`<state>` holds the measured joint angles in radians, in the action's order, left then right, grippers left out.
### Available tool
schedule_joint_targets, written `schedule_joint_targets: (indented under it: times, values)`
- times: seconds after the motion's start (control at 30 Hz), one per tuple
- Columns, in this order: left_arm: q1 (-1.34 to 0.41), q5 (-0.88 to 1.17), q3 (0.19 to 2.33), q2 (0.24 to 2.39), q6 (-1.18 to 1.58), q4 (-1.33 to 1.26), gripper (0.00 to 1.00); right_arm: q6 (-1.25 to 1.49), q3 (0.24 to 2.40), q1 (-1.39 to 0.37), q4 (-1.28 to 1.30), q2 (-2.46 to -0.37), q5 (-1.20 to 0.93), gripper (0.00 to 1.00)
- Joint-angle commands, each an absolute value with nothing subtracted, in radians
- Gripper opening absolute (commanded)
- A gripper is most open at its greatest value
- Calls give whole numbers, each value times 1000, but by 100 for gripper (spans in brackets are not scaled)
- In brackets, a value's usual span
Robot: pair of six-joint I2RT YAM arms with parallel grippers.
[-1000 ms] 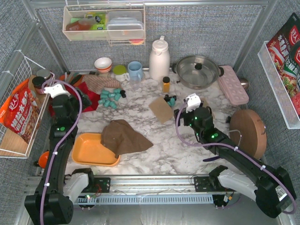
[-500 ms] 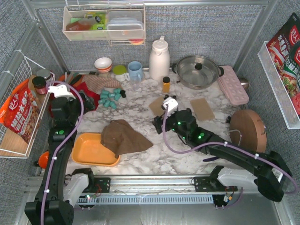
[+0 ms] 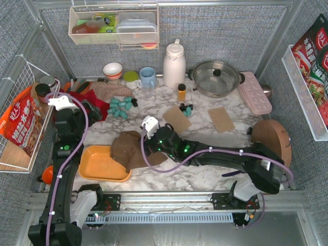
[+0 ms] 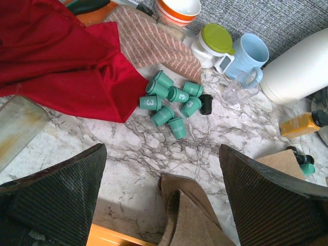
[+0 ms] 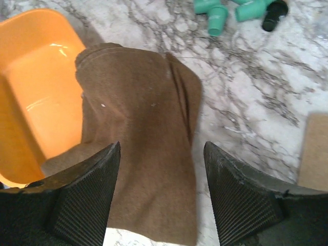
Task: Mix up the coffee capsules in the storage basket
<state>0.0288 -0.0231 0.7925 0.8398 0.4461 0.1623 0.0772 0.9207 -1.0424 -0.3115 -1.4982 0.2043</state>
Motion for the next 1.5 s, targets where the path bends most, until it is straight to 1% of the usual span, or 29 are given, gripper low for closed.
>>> schedule_joint_targets:
  times: [0.0,0.2,0.4,0.47,0.93,1.0,1.17,1.33,1.47]
  values:
    - [30,-8,786,837,463,146,99,120,976,-1069,-355,-1567,185,69]
    - [31,10,790,858,471,152,99,136,1044,-1086,-356,-1655,154,62]
    - [31,9,790,861,472,153,99,150,1063,-1086,-373,-1718,150,59]
    - [32,9,790,860,474,153,99,155,1067,-1086,-371,-1736,150,56]
    - [34,14,791,860,475,152,99,199,1112,-1086,-351,-1812,101,46]
    - [34,14,789,858,476,153,99,206,1116,-1086,-349,-1821,90,41]
    - [35,13,789,858,476,152,99,212,1123,-1086,-339,-1815,67,27]
    - [37,17,789,864,477,150,99,204,1126,-1086,-318,-1789,66,0]
    - [39,18,789,865,478,149,99,205,1125,-1086,-308,-1771,73,0]
